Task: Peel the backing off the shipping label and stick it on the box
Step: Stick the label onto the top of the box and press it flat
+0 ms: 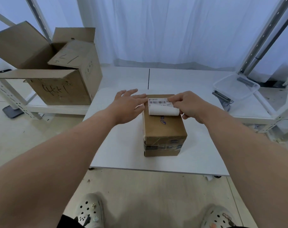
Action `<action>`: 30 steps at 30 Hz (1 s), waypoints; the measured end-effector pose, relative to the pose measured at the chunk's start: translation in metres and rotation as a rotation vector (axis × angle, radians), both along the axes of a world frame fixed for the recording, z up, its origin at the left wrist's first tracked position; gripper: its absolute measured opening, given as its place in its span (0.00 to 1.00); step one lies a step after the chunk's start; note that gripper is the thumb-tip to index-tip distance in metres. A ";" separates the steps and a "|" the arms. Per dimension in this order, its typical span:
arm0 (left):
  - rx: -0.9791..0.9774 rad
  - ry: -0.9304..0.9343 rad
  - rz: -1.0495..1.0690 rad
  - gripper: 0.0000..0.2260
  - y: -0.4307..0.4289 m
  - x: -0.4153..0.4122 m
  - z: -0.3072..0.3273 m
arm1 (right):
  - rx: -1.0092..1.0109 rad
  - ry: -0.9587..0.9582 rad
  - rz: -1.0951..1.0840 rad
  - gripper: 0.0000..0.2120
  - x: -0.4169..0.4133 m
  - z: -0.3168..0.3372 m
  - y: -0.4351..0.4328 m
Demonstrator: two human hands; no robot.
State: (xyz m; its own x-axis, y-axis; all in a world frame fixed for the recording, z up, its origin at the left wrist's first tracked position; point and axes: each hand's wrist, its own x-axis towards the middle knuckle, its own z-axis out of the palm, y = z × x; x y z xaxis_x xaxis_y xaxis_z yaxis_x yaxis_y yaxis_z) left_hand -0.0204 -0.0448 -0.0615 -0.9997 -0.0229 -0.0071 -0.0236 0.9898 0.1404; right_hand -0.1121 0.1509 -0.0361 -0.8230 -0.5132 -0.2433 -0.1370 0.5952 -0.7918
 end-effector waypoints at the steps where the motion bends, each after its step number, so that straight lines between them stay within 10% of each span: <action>1: 0.022 0.026 -0.026 0.20 -0.005 0.003 0.001 | -0.022 0.002 0.015 0.15 0.000 -0.001 0.003; 19: 0.624 -0.074 -0.018 0.16 0.008 0.005 0.008 | -0.078 0.078 0.048 0.11 0.003 -0.007 0.013; 24: 0.329 -0.059 -0.004 0.17 0.011 0.003 0.008 | -0.024 0.186 0.123 0.11 0.001 -0.011 0.017; 30: 0.444 -0.137 0.022 0.28 0.013 0.008 0.014 | 0.110 0.382 0.183 0.15 0.002 -0.012 0.015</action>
